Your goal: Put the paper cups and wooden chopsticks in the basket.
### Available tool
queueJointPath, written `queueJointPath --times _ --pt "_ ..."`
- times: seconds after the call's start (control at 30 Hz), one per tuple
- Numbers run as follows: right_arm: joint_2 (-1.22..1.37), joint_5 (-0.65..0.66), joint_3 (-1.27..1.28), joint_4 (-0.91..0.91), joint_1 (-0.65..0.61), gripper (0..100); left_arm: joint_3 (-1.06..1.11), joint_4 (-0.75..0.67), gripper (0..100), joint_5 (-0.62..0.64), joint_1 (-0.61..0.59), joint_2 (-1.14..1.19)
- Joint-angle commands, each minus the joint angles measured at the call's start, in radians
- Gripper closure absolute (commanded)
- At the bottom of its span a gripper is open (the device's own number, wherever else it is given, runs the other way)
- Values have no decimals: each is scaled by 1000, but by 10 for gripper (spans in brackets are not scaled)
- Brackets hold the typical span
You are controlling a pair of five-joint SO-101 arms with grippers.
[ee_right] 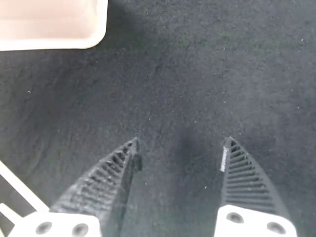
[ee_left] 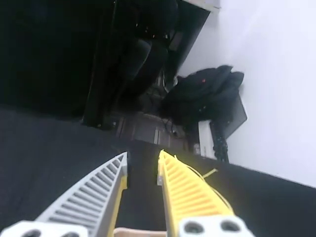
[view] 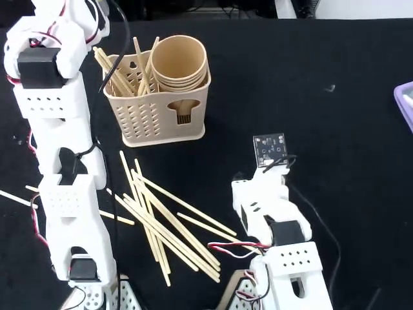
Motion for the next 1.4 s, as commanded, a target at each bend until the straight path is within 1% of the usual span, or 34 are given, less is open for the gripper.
queueJointPath --times 0.0,0.13,0.23,0.33,0.57,0.67,0.73,0.8,0.87,0.97,1.03,1.17,1.23,1.37 --pt "-27 3 -16 -18 -12 737 -42 55 888 -6 -2 -75" --pt "-27 3 -16 -18 -12 737 -41 123 887 -6 -36 -161" --pt "-27 3 -16 -18 -12 737 -35 238 884 -6 -137 -209" --pt "-27 3 -16 -18 -12 737 53 244 884 0 -274 -216" --pt "-27 3 -18 -20 -12 737 415 244 884 -5 -639 -245" --pt "-27 3 -12 -48 -12 737 599 244 884 -12 -750 -316" --pt "-27 3 -10 -51 -12 737 760 244 883 -77 -789 -379" --pt "-27 3 -10 -51 -12 737 949 241 883 -150 -803 -439" --pt "-27 3 -10 -51 -12 737 1153 238 871 -184 -805 -485" --pt "-27 3 -10 -48 -12 737 1432 227 784 -189 -800 -503" --pt "-27 3 -8 -46 -12 737 1583 146 771 -189 -805 -503" --pt "-27 3 -4 -44 -12 737 1827 -141 780 -183 -855 -512" --pt "-27 3 -1 -51 -12 737 1908 -256 780 -181 -883 -512" --pt "-27 3 -1 -51 -12 737 2011 -397 780 -180 -931 -508"
